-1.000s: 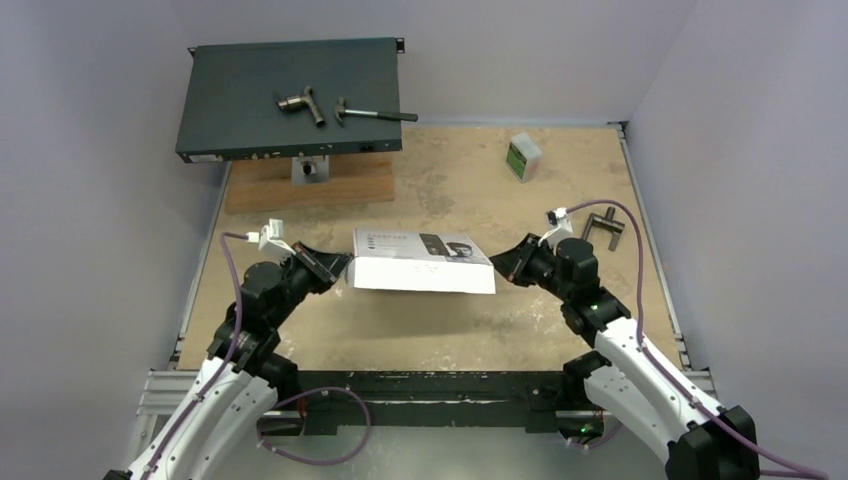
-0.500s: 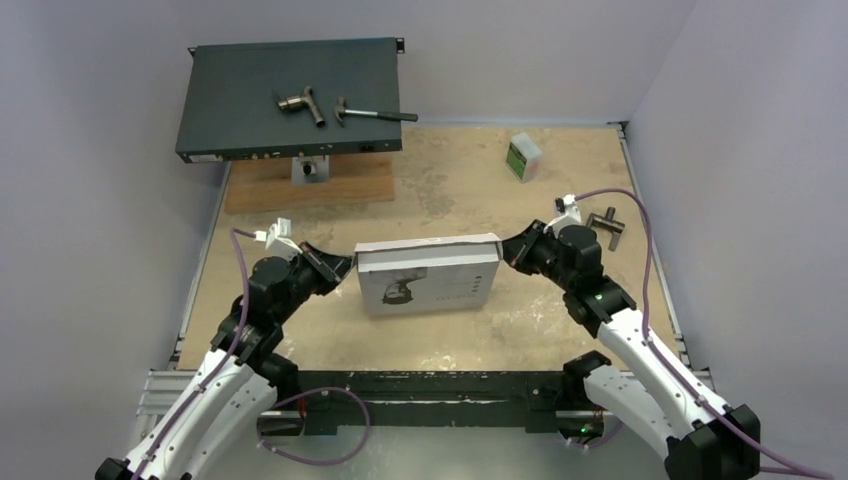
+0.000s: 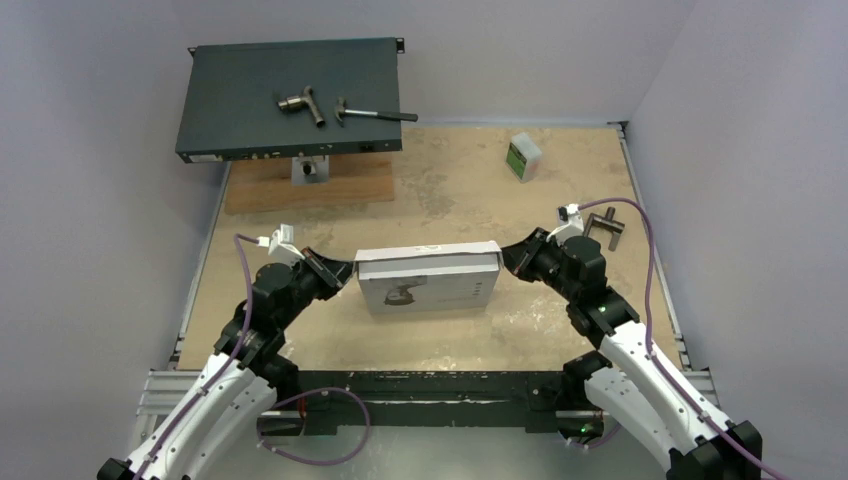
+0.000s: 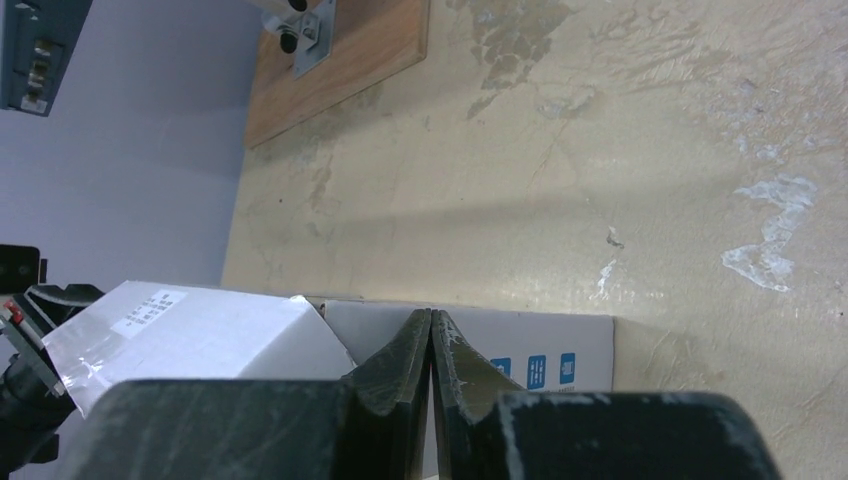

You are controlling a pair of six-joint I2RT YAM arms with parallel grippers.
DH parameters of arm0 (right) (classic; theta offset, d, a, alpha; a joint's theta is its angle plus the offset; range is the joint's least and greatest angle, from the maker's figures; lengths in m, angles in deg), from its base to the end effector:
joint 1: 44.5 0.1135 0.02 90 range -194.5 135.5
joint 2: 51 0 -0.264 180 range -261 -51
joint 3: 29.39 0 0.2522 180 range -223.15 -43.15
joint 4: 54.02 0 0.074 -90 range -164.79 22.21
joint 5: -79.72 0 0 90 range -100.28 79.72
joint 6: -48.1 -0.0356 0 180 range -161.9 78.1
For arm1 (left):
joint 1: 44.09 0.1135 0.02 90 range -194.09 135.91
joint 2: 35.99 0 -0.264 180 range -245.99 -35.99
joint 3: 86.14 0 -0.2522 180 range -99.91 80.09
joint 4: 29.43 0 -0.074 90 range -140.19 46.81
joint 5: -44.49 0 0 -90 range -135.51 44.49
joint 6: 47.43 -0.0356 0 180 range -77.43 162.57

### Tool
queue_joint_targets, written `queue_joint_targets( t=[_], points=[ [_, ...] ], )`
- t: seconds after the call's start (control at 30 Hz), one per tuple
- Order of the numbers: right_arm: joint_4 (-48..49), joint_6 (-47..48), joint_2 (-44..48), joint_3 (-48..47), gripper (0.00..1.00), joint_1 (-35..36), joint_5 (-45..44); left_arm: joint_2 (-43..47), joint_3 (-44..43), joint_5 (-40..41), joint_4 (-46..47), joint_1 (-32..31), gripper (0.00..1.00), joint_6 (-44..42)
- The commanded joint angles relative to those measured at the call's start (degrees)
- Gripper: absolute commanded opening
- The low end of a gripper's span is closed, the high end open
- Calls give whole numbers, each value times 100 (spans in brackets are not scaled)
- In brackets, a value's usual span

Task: Sort the hair-cutting tools
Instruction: Close the storage box at the center of the board.

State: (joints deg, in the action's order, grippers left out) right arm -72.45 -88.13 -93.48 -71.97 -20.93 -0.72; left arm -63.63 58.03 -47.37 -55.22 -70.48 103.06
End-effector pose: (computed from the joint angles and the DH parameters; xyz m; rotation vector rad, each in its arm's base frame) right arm 0.1636 0.0778 0.2579 0.2754 1.9914 0.9668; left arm 0.1251 -0.0634 0.2388 -0.5701 1.9407 -1.0417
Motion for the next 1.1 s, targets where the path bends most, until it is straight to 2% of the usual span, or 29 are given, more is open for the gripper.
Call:
queue_joint_targets(
  t=[0.0, 0.23, 0.43, 0.73, 0.93, 1.07],
  points=[
    [274, 19, 378, -4, 10, 301, 886, 212, 63, -729, 83, -244, 4, 65],
    [-745, 513, 678, -456, 40, 298, 261, 1026, -223, 364, -1099, -243, 21, -159],
    [-1314, 760, 906, -771, 51, 302, -202, 897, -518, 561, -1432, -239, 29, -359],
    [-2358, 1336, 1363, -1439, 54, 301, -945, 614, -854, 751, -1693, -244, 49, -546],
    [-2631, 1654, 1739, -1717, 54, 300, -886, 945, -1274, 1594, -2689, -243, 55, -625],
    [-2648, 2005, 1770, -1849, 53, 301, -343, 1246, -1597, 2149, -3333, -244, 57, -685]
  ],
)
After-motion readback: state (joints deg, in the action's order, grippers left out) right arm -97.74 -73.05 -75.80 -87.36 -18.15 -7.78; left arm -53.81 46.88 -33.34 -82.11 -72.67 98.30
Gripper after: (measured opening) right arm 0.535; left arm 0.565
